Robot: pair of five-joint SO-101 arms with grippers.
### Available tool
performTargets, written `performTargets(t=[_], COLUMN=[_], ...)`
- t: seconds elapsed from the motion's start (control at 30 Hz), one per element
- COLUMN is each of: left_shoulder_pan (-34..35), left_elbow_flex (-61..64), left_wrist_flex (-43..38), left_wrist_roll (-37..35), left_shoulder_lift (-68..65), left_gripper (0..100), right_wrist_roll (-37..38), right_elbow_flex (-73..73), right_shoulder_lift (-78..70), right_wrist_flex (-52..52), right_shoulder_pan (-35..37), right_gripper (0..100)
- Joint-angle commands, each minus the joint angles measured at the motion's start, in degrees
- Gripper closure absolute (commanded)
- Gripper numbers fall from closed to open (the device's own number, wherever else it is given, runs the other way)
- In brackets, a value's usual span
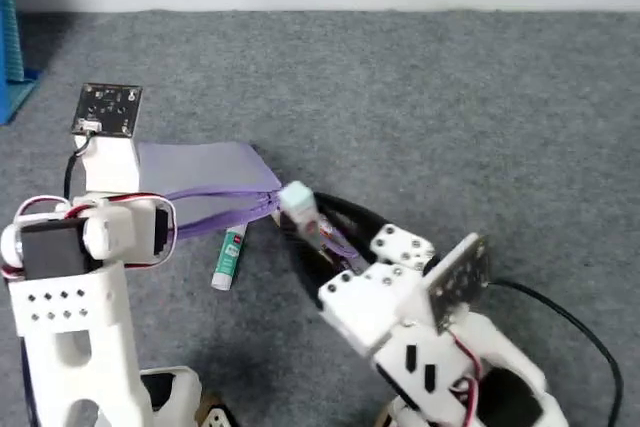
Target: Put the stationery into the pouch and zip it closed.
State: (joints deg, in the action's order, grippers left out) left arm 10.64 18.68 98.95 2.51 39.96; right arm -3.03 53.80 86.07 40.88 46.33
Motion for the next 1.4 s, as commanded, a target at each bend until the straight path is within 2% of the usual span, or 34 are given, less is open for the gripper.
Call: performTargets(t=[0.0, 0.2, 0.43, 0.73, 1.07, 1.37], left_shoulder_pan=[-0.4, -1.5, -6.0, -7.6, -7.2, -7.2], left_elbow_flex=[-6.2, -10.1, -12.5, -12.8, -12.7, -12.6], left_wrist_flex=[0.6, 1.4, 1.4, 1.4, 1.4, 1.4], left_wrist_roll=[-2.1, -3.0, -8.1, -9.2, -9.2, -9.2], left_shoulder_lift=[-0.3, -0.2, -0.4, -0.4, -0.3, -0.2], left_gripper=[99, 99, 99, 99, 99, 99], right_wrist_roll=[-0.4, -0.4, -0.4, -0.5, -0.8, -0.7], right_elbow_flex=[5.0, 13.3, 20.5, 23.8, 12.6, 11.8], right_shoulder_lift=[-0.2, -0.1, -0.3, -3.4, -24.7, -37.9], right_wrist_flex=[-13.4, -30.0, -46.1, -49.7, -54.1, -70.3], right_shoulder_pan=[2.6, 2.7, 2.7, 2.3, 0.8, -0.1], right_gripper=[99.1, 99.1, 99.1, 99.1, 99.1, 99.1])
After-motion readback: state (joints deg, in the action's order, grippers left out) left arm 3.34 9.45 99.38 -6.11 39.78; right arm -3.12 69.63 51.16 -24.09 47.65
